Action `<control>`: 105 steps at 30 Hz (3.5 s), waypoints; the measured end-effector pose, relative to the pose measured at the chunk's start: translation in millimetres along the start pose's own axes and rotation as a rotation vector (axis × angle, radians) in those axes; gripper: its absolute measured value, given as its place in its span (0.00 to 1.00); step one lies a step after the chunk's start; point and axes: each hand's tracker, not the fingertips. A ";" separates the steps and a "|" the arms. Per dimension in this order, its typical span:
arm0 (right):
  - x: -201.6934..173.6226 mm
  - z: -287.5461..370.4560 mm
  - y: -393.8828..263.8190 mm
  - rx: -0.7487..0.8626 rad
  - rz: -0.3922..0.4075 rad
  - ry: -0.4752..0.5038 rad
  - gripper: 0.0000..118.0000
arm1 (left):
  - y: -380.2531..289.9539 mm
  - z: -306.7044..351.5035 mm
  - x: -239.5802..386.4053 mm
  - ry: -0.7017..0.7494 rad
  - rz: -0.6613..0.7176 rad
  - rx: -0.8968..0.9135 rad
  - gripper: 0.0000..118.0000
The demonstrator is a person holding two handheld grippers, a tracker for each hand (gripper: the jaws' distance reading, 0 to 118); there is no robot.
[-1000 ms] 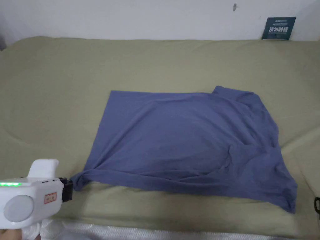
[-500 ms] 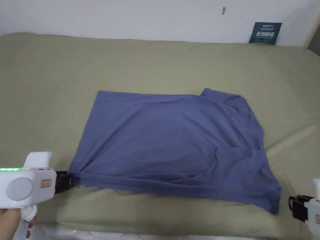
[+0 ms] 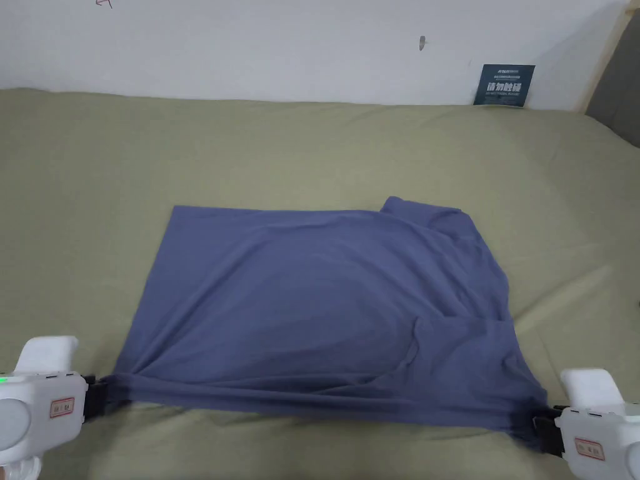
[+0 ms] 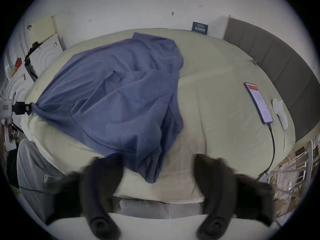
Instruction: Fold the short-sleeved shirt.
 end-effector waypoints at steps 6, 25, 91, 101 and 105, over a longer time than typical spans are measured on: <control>7.2 24.3 39.9 0.088 -0.028 0.020 0.02 | 30.9 7.3 -3.4 -0.026 0.030 0.041 0.03; 9.0 -122.8 210.2 0.007 -0.027 -0.070 0.02 | 190.8 -119.9 29.9 0.039 -0.014 -0.029 0.03; 11.0 3.6 40.1 0.053 -0.064 0.062 0.09 | 33.1 -13.2 23.0 0.000 0.025 0.001 0.05; 6.3 15.5 -1.7 0.025 -0.102 0.082 0.10 | -2.4 5.3 13.9 0.000 0.030 -0.007 0.05; 4.4 10.6 3.6 0.017 -0.102 0.075 0.85 | 0.1 0.3 14.1 -0.022 0.014 -0.023 0.69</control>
